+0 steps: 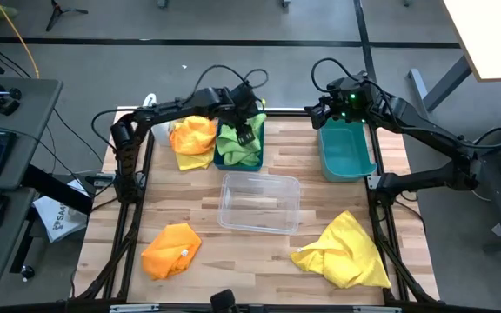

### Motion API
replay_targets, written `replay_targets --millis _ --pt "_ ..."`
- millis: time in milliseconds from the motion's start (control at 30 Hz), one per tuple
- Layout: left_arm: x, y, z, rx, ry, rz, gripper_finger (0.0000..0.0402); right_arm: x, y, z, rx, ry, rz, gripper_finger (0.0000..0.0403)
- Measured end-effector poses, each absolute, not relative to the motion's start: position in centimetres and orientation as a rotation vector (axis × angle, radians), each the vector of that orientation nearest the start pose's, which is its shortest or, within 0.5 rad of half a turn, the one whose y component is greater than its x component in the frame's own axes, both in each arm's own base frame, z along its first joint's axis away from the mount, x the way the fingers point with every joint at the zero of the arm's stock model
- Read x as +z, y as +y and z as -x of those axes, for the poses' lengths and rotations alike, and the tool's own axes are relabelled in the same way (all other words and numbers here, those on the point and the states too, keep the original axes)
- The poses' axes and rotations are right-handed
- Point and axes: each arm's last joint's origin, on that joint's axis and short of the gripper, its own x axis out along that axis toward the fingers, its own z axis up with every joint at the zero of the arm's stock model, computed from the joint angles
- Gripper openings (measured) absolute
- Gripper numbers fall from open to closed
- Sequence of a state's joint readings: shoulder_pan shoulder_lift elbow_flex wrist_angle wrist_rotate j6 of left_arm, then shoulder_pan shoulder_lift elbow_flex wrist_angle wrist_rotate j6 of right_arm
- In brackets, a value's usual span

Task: Sort microfiber towel by color & place in baskets
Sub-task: Put the top orange microfiber cloth into the green bin

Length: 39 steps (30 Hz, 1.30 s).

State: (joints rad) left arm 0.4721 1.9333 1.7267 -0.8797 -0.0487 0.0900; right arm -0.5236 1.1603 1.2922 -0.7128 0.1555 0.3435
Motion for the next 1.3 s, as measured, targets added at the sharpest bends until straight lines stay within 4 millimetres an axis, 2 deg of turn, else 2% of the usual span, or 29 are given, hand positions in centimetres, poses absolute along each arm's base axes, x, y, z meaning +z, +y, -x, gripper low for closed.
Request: replay_targets --millis 167,300,433,533,667,767,933,1100,1300 --pt "30.3 18.3 -35.0 0.435 1.015 0.168 0.0189 38.4 -11.9 -19.7 -0.755 0.465 -0.428 0.0321" --pt "32.4 17.2 -33.0 0.44 0.979 0.184 0.0189 38.4 -11.9 -19.7 -0.755 0.465 -0.428 0.0321" --pt "32.7 15.5 -29.9 0.451 0.93 0.221 0.0189 38.4 -11.9 -19.7 -0.754 0.465 -0.425 0.0321" --pt "31.4 13.9 -26.9 0.481 0.903 0.279 0.0189 38.4 -11.9 -19.7 -0.753 0.468 -0.421 0.0321" --pt "28.6 11.4 -22.6 0.571 0.92 0.384 0.0189 38.2 -12.1 -20.1 -0.753 0.479 -0.421 0.0321" --pt "27.0 9.9 -20.3 0.656 0.971 0.355 0.0189 37.8 -12.4 -20.5 -0.755 0.493 -0.425 0.0321" --pt "25.5 9.4 -19.9 0.672 1.146 0.243 0.0188 37.0 -13.1 -21.8 -0.756 0.503 -0.427 0.0321" --pt "22.1 11.0 -20.4 0.787 1.434 0.127 0.0188 36.1 -13.7 -22.9 -0.743 0.526 -0.442 0.0321" --pt "18.7 12.0 -21.1 0.809 1.692 -0.025 0.0188 35.8 -13.8 -23.3 -0.734 0.533 -0.462 0.0321"
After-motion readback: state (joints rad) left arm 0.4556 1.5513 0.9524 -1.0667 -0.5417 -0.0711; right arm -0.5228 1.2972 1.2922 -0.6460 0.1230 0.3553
